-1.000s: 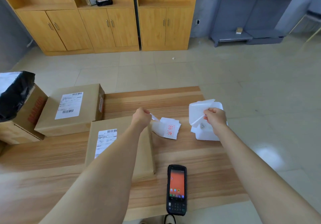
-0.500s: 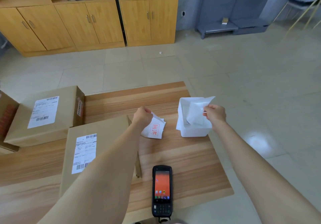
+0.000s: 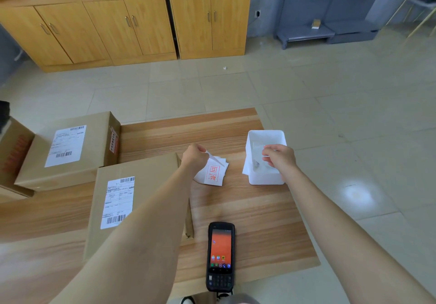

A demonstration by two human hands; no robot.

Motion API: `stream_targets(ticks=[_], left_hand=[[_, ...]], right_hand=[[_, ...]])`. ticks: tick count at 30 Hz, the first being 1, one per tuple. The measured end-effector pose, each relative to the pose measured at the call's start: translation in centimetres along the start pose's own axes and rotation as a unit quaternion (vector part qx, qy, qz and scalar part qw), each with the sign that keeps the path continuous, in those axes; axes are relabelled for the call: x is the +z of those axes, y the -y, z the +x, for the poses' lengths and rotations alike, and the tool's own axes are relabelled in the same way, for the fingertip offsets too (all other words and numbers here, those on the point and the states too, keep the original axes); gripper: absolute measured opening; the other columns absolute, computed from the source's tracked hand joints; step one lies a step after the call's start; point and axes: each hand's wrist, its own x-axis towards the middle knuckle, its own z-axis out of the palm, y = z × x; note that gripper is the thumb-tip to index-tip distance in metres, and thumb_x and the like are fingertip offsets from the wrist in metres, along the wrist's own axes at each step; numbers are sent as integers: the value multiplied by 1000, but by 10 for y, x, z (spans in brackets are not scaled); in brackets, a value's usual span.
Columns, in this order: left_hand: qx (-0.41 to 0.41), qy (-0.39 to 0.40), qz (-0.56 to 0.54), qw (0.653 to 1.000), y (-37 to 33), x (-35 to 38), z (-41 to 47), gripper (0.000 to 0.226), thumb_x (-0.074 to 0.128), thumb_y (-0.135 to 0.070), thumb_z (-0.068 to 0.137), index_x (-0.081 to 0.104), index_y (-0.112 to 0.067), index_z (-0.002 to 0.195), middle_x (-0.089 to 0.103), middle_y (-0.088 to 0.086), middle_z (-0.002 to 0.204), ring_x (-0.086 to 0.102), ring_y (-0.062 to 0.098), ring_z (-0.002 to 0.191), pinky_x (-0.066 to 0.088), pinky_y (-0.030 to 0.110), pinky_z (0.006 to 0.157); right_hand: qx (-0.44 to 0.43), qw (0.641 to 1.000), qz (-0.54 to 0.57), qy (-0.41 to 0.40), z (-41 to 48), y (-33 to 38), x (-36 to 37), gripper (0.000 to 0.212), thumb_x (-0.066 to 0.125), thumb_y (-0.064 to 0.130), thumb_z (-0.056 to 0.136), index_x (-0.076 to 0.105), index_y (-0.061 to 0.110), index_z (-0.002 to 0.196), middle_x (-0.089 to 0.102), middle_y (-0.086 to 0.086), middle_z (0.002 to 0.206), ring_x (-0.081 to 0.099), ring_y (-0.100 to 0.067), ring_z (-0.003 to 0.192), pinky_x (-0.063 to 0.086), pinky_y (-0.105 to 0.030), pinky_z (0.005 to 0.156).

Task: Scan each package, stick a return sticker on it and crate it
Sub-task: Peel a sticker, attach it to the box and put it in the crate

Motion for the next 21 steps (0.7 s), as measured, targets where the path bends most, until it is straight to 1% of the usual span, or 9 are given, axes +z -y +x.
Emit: stream_targets(ticks=[3, 6, 8, 10, 13, 16, 18, 19, 21], left_hand=[[0, 0, -7, 1000, 0, -3, -6, 18, 50, -12, 88, 52, -15, 106, 56, 12, 123, 59, 27, 109, 46, 32, 80], [-2, 6, -30, 1000, -1, -7, -13, 16, 55, -15, 87, 51, -15, 103, 60, 11, 119, 62, 24, 99, 43, 28, 72], [1, 20, -55, 998, -2, -11, -19, 15, 61, -19, 87, 52, -15, 99, 64, 8, 109, 60, 21, 88, 43, 28, 69], [6, 46, -79, 996, -3, -16, -28, 14, 65, -22, 86, 56, -14, 94, 62, 4, 99, 59, 20, 84, 45, 28, 70], [-3, 74, -110, 991, 3, -27, -41, 20, 68, -28, 84, 61, -15, 97, 61, 1, 99, 59, 18, 85, 47, 32, 82], [-7, 81, -133, 988, 17, -41, -52, 18, 71, -33, 82, 59, -20, 84, 62, 0, 100, 59, 17, 82, 50, 33, 85], [-10, 86, -137, 987, 30, -52, -60, 25, 72, -39, 81, 61, -19, 91, 63, 0, 101, 59, 15, 80, 52, 30, 79], [-13, 86, -138, 987, 38, -58, -64, 34, 72, -43, 80, 62, -17, 99, 63, -1, 102, 60, 14, 82, 51, 29, 78], [-21, 73, -145, 986, 55, -73, -68, 47, 71, -48, 79, 60, -15, 110, 64, 0, 107, 61, 15, 85, 52, 33, 84]], right_hand=[[-32, 996, -15, 76, -18, 7, 16, 9, 68, 12, 82, 67, 17, 90, 65, 0, 91, 62, -11, 78, 49, -25, 84], [-89, 985, -70, 132, -38, 11, 37, 16, 78, 15, 74, 70, 18, 88, 67, 7, 88, 60, -7, 83, 45, -18, 70], [-141, 971, -118, 153, -48, 9, 51, 21, 80, 16, 71, 70, 17, 89, 67, 8, 87, 60, -6, 82, 43, -15, 64], [-179, 960, -148, 154, -58, 7, 61, 21, 80, 14, 70, 68, 18, 86, 66, 8, 85, 61, -7, 80, 45, -17, 67], [-204, 959, -146, 133, -68, 2, 73, 11, 74, 10, 76, 68, 16, 83, 65, 10, 80, 60, -7, 77, 47, -21, 71], [-202, 962, -128, 132, -79, 2, 82, 6, 66, 9, 83, 67, 15, 84, 63, 8, 79, 60, -10, 76, 45, -12, 63], [-191, 965, -116, 136, -88, 2, 90, 5, 64, 10, 84, 65, 15, 85, 63, 5, 80, 62, -15, 75, 44, -10, 57], [-186, 967, -111, 134, -93, 2, 95, 6, 63, 11, 84, 64, 16, 84, 63, 5, 81, 64, -18, 77, 46, -12, 60], [-170, 972, -96, 131, -104, 1, 108, 11, 63, 12, 84, 62, 21, 79, 64, 4, 83, 66, -21, 83, 50, -25, 72]])
